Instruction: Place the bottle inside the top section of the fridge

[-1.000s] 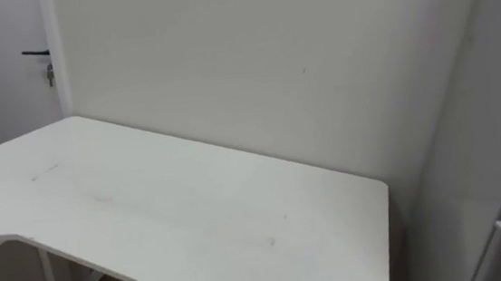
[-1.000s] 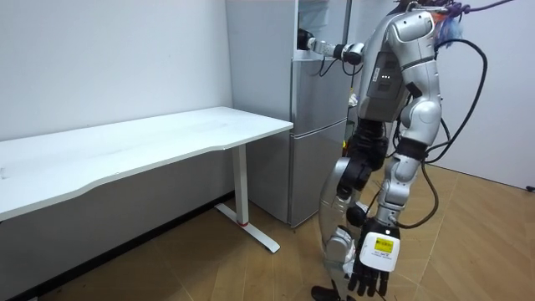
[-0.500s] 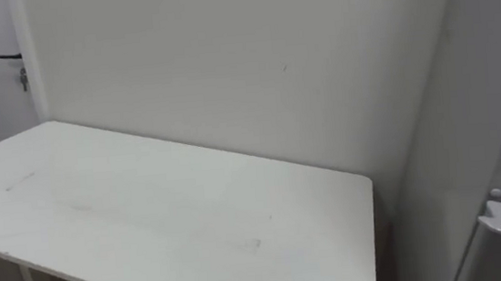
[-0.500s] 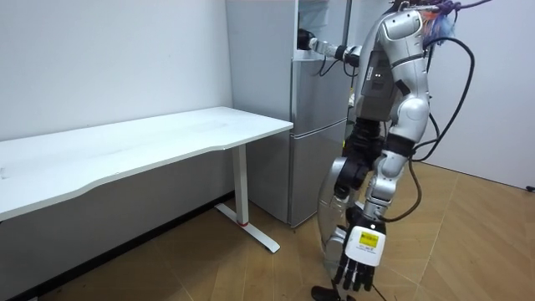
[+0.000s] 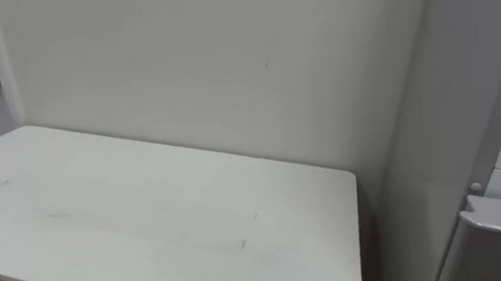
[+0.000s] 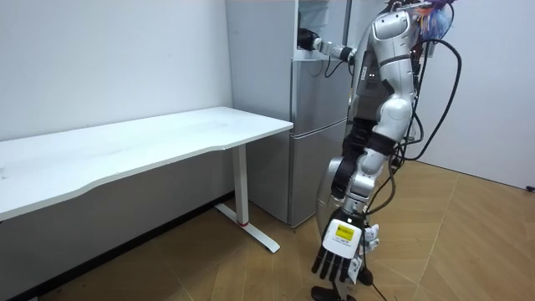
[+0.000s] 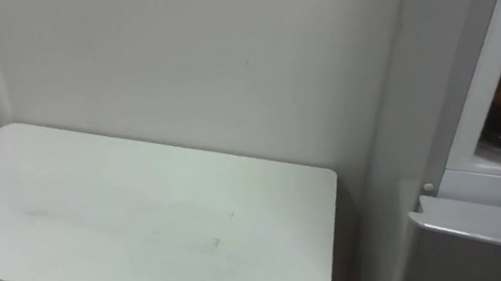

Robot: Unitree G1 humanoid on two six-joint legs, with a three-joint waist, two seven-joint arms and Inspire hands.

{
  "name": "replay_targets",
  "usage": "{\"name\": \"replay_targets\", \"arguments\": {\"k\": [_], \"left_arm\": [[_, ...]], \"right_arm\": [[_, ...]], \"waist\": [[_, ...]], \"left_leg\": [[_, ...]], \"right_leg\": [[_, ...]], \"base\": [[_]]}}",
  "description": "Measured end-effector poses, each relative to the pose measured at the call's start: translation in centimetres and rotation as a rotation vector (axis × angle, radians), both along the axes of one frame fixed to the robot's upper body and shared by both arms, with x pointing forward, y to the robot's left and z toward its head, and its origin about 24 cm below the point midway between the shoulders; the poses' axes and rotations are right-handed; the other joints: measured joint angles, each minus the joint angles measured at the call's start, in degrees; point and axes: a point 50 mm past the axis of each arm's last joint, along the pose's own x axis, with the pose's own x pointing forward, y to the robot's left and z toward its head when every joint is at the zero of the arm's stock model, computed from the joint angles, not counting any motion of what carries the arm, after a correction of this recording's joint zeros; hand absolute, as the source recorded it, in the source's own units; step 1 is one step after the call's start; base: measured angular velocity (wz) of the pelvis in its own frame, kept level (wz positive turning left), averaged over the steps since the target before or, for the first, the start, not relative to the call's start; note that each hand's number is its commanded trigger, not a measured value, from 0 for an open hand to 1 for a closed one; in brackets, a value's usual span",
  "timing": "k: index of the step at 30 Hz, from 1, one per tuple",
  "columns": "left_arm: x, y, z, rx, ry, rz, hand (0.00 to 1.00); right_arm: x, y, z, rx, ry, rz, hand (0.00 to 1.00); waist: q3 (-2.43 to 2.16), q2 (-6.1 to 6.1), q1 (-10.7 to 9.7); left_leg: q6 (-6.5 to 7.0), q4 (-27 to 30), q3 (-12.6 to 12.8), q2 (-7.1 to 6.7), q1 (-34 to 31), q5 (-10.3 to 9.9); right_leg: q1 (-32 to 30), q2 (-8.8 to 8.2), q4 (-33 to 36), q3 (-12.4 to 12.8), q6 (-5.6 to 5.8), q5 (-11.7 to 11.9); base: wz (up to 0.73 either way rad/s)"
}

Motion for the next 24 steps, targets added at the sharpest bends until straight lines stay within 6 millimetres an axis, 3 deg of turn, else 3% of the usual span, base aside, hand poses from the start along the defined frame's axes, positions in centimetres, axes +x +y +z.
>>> {"name": "replay_targets", "arguments": {"k": [3, 6, 12, 20, 24], "left_arm": [[0.4, 0.0, 0.0, 0.001, -0.008, -0.01, 0.0], [0.7, -0.1, 0.0, 0.003, -0.01, -0.033, 0.0], [0.8, 0.0, 0.0, 0.008, -0.014, -0.033, 0.0], [0.7, -0.2, 0.0, 0.013, -0.021, -0.032, 0.0], [0.8, -0.4, 0.0, 0.01, -0.031, -0.036, 0.0]], "right_arm": [[-0.3, 0.3, -0.2, 0.009, -0.003, 0.02, 0.0], [-0.4, 0.8, -0.2, 0.007, -0.004, 0.045, 0.0], [-0.8, 2.2, 0.2, -0.004, -0.032, 0.085, 0.0], [-3.0, 2.9, 0.1, -0.005, -0.082, 0.059, 0.0], [-3.6, 3.0, 0.0, -0.011, -0.086, 0.047, 0.0]], "waist": [[-0.22, -0.8, -0.17], [-0.22, -0.83, -0.56], [0.06, -0.11, -3.1], [-0.42, 1.12, -4.58], [-0.35, 1.34, -4.8]], "left_leg": [[0.0, -0.05, 0.65, 0.04, 0.03, 0.0], [0.02, 0.01, 1.22, 0.01, 0.06, -0.01], [0.08, -0.77, 1.57, -0.02, 0.33, -0.01], [0.08, -1.23, 3.04, 0.08, 1.16, -0.02], [0.07, -1.28, 3.82, 0.2, 1.18, -0.02]], "right_leg": [[-0.26, 0.36, 0.05, 1.01, 0.0, 0.0], [-0.63, 0.37, 0.23, 1.74, 0.02, 0.01], [-1.07, 0.35, 0.65, 2.5, 0.03, 0.02], [-1.27, 0.43, 0.74, 3.88, 0.04, 0.02], [-1.58, 0.47, 0.88, 4.44, 0.04, 0.03]], "base": [[-0.14], [-0.12], [-0.06], [-0.1], [-0.09]]}}
